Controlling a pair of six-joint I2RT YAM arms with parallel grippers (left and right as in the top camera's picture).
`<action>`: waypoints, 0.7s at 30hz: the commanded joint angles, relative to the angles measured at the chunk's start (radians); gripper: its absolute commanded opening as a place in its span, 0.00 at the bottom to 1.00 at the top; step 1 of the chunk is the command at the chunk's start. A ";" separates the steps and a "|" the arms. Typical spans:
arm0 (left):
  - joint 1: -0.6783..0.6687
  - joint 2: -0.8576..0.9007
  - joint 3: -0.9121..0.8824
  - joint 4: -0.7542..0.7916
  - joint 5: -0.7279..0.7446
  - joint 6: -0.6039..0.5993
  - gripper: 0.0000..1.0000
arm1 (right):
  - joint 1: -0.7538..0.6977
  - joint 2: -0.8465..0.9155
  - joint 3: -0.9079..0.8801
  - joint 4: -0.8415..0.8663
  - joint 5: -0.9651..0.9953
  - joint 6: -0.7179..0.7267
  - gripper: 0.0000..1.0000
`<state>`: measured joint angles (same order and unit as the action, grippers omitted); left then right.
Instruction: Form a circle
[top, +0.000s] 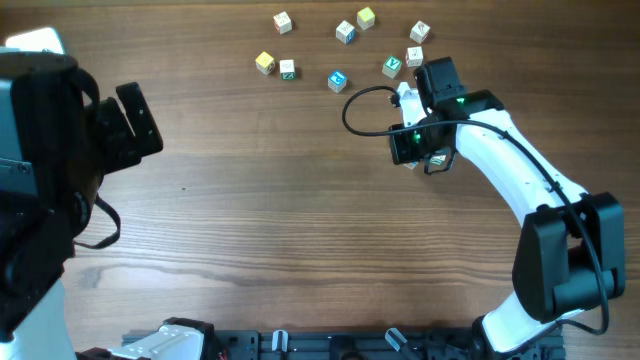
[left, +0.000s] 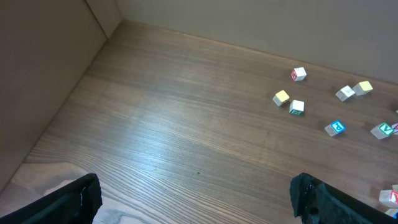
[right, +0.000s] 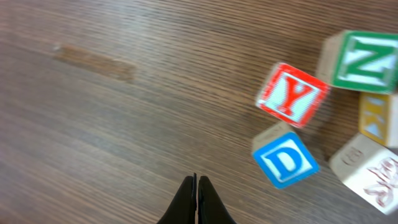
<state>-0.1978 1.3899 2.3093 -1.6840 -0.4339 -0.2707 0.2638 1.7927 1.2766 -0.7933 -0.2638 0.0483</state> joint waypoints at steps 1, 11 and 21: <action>0.005 0.000 0.000 0.000 -0.013 0.002 1.00 | 0.005 -0.016 0.011 0.005 -0.059 -0.050 0.05; 0.005 0.000 0.000 0.000 -0.013 0.002 1.00 | 0.014 -0.010 0.008 0.021 -0.073 -0.087 0.05; 0.005 0.000 0.000 0.000 -0.013 0.002 1.00 | 0.021 0.056 0.006 0.034 0.043 -0.011 0.05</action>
<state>-0.1978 1.3899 2.3093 -1.6840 -0.4339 -0.2707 0.2745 1.8332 1.2766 -0.7639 -0.2874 0.0029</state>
